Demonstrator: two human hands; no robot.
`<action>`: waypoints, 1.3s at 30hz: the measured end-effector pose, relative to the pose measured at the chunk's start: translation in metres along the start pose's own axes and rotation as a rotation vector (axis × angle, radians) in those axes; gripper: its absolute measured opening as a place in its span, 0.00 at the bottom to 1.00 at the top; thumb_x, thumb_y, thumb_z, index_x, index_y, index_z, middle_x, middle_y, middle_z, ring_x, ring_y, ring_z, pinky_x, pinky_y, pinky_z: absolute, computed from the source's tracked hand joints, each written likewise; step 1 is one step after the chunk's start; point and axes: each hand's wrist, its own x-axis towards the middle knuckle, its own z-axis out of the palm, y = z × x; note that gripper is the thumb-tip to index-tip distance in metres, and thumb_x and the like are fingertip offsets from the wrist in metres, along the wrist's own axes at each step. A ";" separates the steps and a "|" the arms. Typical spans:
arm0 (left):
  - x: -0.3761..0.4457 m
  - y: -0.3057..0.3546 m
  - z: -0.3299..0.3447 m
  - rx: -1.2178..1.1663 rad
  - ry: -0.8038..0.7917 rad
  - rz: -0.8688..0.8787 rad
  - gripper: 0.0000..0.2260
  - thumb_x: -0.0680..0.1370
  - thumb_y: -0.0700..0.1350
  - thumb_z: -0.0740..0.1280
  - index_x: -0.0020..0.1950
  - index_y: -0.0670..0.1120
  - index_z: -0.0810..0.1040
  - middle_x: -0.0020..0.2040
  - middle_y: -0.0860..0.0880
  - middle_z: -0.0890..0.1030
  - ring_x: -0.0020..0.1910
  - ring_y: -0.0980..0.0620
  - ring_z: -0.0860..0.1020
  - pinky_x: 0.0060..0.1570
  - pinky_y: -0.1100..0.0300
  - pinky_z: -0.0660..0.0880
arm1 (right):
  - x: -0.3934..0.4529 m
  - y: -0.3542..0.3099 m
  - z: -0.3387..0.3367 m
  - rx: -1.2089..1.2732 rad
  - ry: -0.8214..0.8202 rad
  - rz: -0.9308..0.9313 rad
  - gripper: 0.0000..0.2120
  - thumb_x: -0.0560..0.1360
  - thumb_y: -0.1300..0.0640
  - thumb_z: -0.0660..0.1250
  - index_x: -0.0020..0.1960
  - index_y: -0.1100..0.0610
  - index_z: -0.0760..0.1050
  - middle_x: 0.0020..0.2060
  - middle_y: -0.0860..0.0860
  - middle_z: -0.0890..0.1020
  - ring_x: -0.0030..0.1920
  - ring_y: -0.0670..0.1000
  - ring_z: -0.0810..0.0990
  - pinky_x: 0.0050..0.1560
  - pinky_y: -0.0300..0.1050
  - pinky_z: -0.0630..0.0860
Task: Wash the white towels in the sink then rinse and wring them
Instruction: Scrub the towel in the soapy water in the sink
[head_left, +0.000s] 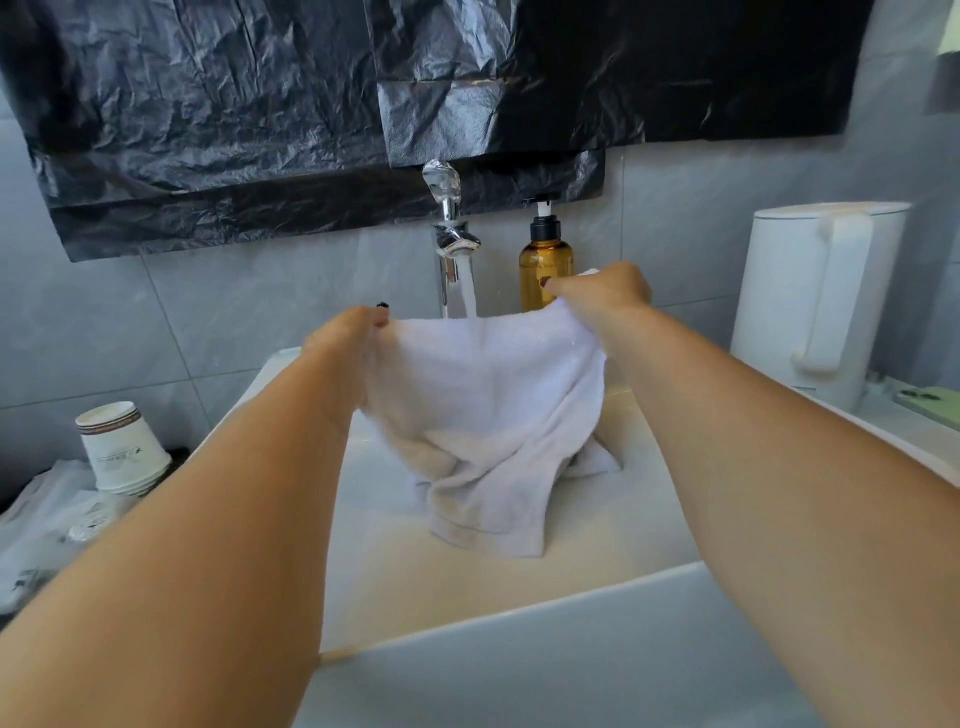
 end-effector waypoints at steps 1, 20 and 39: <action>-0.007 0.001 0.001 -0.008 0.002 0.003 0.13 0.70 0.53 0.74 0.51 0.49 0.79 0.49 0.50 0.80 0.43 0.47 0.78 0.41 0.56 0.72 | -0.001 0.000 0.001 -0.035 -0.044 0.022 0.15 0.72 0.52 0.74 0.48 0.57 0.70 0.47 0.53 0.76 0.47 0.54 0.75 0.48 0.45 0.75; -0.067 0.069 -0.070 -0.062 0.057 0.351 0.16 0.71 0.35 0.75 0.55 0.50 0.84 0.46 0.46 0.82 0.42 0.47 0.80 0.41 0.60 0.76 | 0.001 -0.065 -0.062 -0.383 0.001 -0.257 0.18 0.76 0.48 0.70 0.47 0.63 0.71 0.46 0.58 0.73 0.47 0.57 0.71 0.44 0.46 0.66; -0.115 -0.048 -0.091 0.695 -0.362 -0.363 0.05 0.72 0.38 0.67 0.47 0.39 0.77 0.40 0.41 0.81 0.38 0.45 0.80 0.40 0.57 0.77 | -0.032 0.022 -0.083 -0.233 -0.357 0.154 0.05 0.75 0.65 0.66 0.43 0.60 0.71 0.37 0.58 0.74 0.37 0.55 0.75 0.36 0.43 0.73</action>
